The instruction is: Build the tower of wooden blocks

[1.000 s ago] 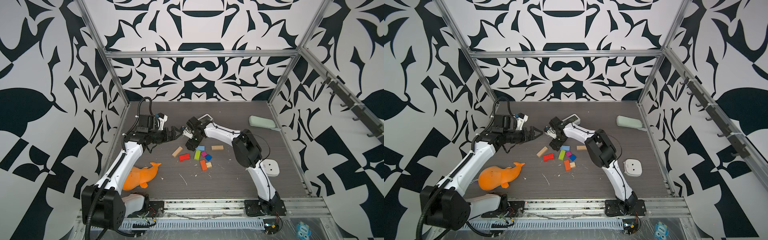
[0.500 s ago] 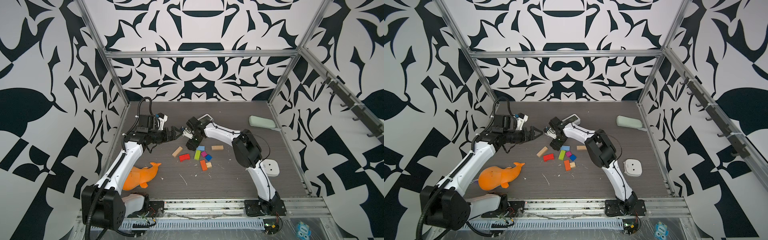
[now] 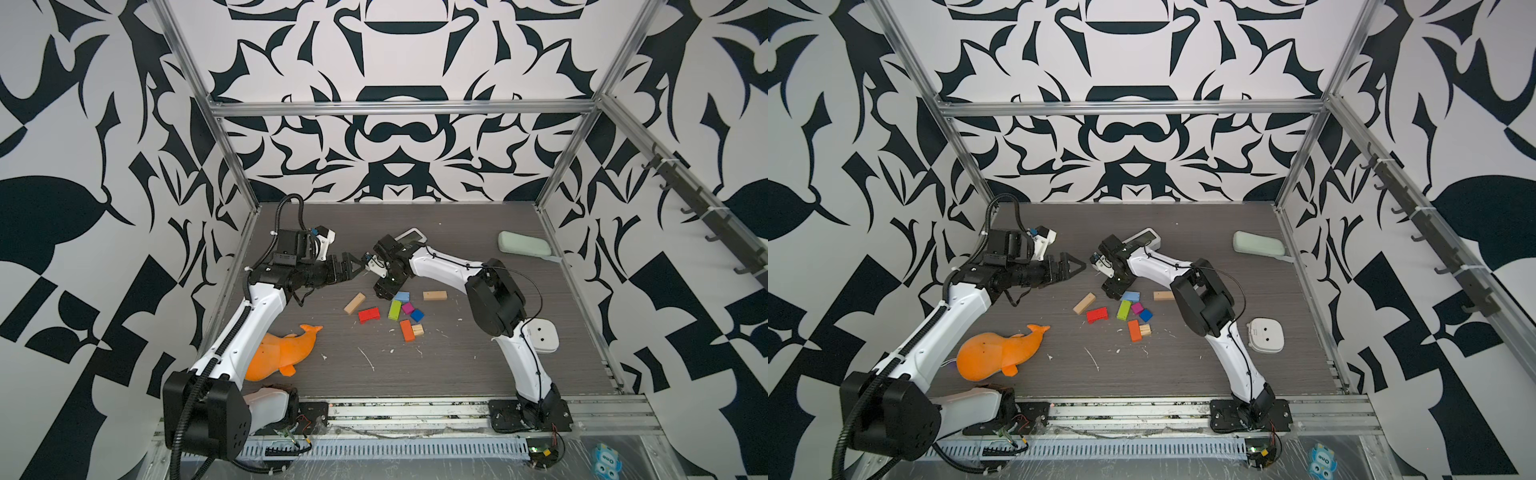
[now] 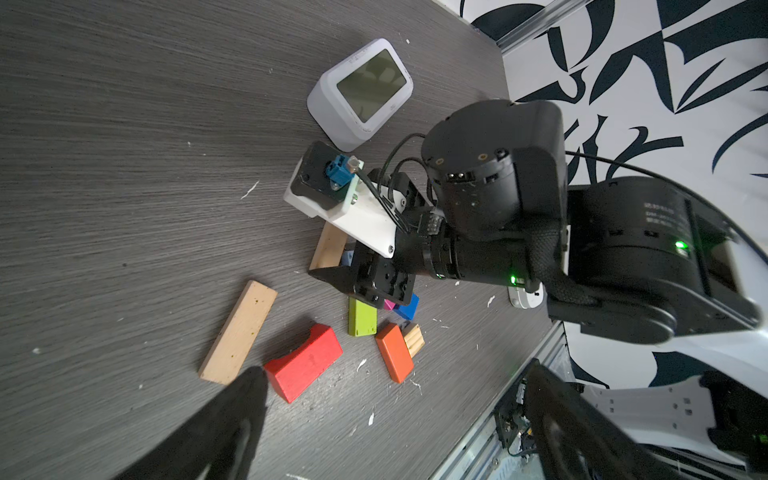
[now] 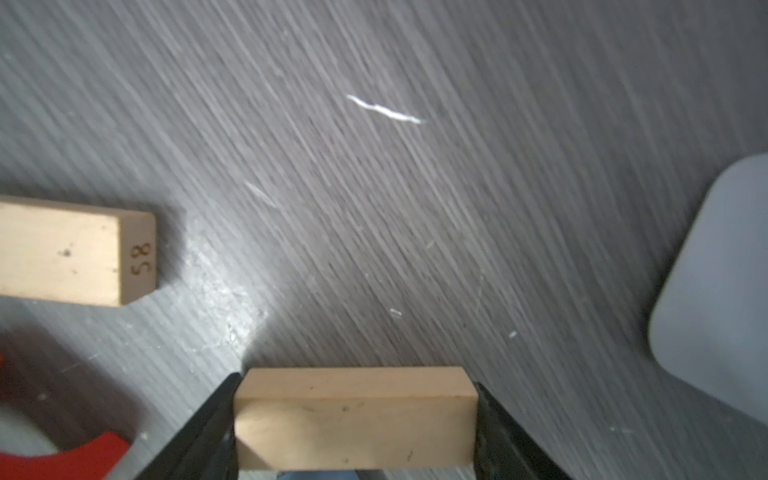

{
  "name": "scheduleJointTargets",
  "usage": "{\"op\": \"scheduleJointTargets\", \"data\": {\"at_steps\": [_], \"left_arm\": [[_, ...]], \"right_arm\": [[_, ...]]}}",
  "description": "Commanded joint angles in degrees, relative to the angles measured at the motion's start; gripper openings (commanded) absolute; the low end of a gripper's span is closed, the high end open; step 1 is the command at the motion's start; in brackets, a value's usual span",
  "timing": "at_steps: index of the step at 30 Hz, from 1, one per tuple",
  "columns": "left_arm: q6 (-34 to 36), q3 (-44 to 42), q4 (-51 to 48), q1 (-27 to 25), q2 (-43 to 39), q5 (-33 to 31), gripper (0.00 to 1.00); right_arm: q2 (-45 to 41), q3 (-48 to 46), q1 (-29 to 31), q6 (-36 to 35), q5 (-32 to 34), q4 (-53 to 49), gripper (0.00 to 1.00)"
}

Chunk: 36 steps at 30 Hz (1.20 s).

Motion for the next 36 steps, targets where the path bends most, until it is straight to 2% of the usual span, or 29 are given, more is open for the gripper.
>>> {"op": "scheduleJointTargets", "data": {"at_steps": [1,12,25,32,36], "left_arm": [[0.2,0.5,-0.9,-0.1,-0.9,0.4,0.99],[0.0,0.7,-1.0,0.0,-1.0,1.0,1.0],[0.1,0.7,-0.9,-0.1,-1.2,0.9,0.99],[-0.2,0.6,-0.7,-0.1,-1.2,1.0,0.99],[-0.2,0.5,-0.7,-0.1,-1.2,0.9,1.0]], "right_arm": [[-3.5,-1.5,0.2,5.1,1.4,1.7,0.72],[-6.0,-1.6,0.1,22.1,6.4,2.1,0.7],[-13.2,-2.4,0.1,31.8,11.5,-5.2,0.7],[-18.3,-6.0,0.1,36.1,13.6,-9.3,0.68],[-22.6,-11.5,0.1,38.9,13.6,-8.4,0.68]]}}
